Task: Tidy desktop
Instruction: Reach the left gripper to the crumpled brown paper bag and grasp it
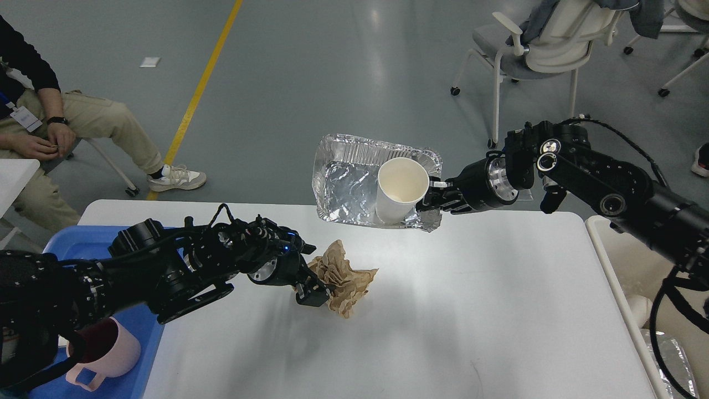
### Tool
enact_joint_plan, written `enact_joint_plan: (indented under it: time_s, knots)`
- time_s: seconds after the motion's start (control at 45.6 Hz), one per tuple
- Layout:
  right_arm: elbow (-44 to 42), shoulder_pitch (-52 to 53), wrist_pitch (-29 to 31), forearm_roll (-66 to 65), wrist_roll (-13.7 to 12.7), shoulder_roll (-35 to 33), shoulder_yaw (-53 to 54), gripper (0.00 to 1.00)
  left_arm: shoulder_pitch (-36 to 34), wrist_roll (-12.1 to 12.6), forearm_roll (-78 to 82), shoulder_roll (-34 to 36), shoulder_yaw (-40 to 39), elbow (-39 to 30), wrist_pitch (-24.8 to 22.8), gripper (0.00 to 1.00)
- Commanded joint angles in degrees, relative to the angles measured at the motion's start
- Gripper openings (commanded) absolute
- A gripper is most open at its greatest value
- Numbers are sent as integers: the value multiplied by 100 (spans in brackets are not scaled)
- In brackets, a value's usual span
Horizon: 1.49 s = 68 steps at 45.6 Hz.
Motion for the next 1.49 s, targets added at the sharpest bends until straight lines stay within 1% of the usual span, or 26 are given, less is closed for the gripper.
enact_joint_plan:
  time_s: [0.0, 0.154, 0.263, 0.373, 0.439, 0.461, 0.505, 0.527, 0.57, 0.614, 0.68, 0.724, 0.79, 0.921, 1.031, 1.163, 1.338, 1.47]
  knots:
    - [3, -4, 0, 0, -1, -13, 3, 0, 142, -18, -60, -176, -2, 382, 242, 97]
    - [3, -4, 0, 9, -1, -4, 12, 0, 247, -159, -481, -352, -11, 857, 593, 96]
    - [20, 5, 0, 26, -1, -4, 29, 0, 432, -194, -991, -378, -11, 1156, 989, 87]
    - [29, 14, 0, 35, -1, -4, 38, 0, 651, -308, -1150, -414, 7, 1367, 1402, 69]
    - [47, 14, 0, 35, -1, -13, 38, 0, 801, -326, -1132, -414, 16, 1420, 1482, 55]
    - [47, 22, 0, 35, -1, -13, 38, 0, 827, -317, -1132, -414, 16, 1437, 1482, 48]
    - [55, 22, 0, 35, -1, -13, 38, 0, 862, -317, -1141, -414, 33, 1473, 1482, 30]
    - [47, 22, 0, 35, -1, -13, 38, 0, 889, -326, -1158, -414, 68, 1499, 1482, 25]
    - [47, 22, 0, 35, -1, -13, 38, 0, 898, -326, -1176, -414, 121, 1517, 1482, 20]
    - [55, 22, 0, 35, -1, -13, 38, 0, 915, -352, -1176, -379, 174, 1517, 1482, 13]
    - [55, 22, 0, 35, -1, -13, 38, 0, 924, -378, -1185, -344, 226, 1526, 1499, 7]
    - [55, 22, 0, 35, -1, -13, 30, 0, 924, -431, -1202, -326, 253, 1526, 1499, 2]
    - [55, 22, 0, 35, -1, -22, 30, 0, 924, -510, -1203, -300, 244, 1526, 1499, 0]
    - [47, 22, 0, 26, -1, -13, 30, 0, 915, -537, -1220, -273, 244, 1526, 1499, 0]
    - [55, 22, 0, 26, -1, -22, 21, 0, 915, -642, -1387, -264, 235, 1526, 1499, 0]
    - [47, 22, 0, 26, -1, -39, 12, 0, 889, -800, -1975, -229, 235, 1508, 1517, 0]
    - [38, 5, 0, 26, -1, -39, 12, 0, 915, -1099, -2389, 403, 165, 1263, 1526, 0]
    - [29, -4, 0, 26, -1, -30, 3, 0, 968, -1143, -2600, 1114, 139, 621, 1526, 0]
